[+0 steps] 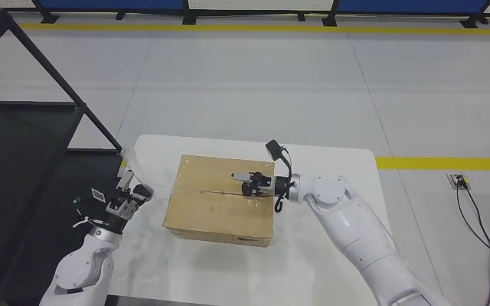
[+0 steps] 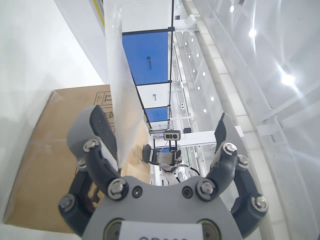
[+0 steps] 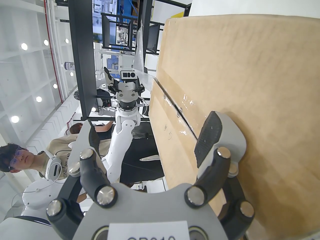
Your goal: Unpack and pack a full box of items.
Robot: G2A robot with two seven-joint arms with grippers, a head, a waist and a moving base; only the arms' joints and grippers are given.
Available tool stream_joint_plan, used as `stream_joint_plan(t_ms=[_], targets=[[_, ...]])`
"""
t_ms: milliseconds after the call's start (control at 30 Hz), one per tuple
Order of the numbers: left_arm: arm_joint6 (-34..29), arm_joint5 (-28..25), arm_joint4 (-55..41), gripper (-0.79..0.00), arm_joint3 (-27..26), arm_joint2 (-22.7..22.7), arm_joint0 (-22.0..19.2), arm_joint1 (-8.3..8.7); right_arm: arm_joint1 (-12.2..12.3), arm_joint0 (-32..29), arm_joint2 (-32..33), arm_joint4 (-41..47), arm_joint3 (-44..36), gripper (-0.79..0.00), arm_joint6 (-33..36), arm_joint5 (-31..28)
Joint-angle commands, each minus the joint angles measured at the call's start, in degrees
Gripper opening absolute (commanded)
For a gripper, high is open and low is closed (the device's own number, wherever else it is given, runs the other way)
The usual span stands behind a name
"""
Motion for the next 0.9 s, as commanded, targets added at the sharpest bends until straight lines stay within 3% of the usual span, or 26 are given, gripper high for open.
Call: stream_joint_plan(t_ms=[0, 467, 867], targets=[[0.11, 0.08, -0.06, 0.0, -0.85, -1.07, 0.99, 0.11, -0.06, 0.1, -0.04, 0.03, 0.19, 0.0, 0.01, -0.08], [-0.31, 1.4, 0.76, 0.0, -3.91, -7.08, 7.24, 0.68, -0.5, 0.84, -0.33, 0.29, 1.39, 0.0, 0.28, -0.27], [-3.14, 2.45, 3.31, 0.0, -2.37, -7.32, 9.86, 0.81, -0.85, 1.38, -0.56, 0.25, 2.55, 0.0, 0.34, -0.45]])
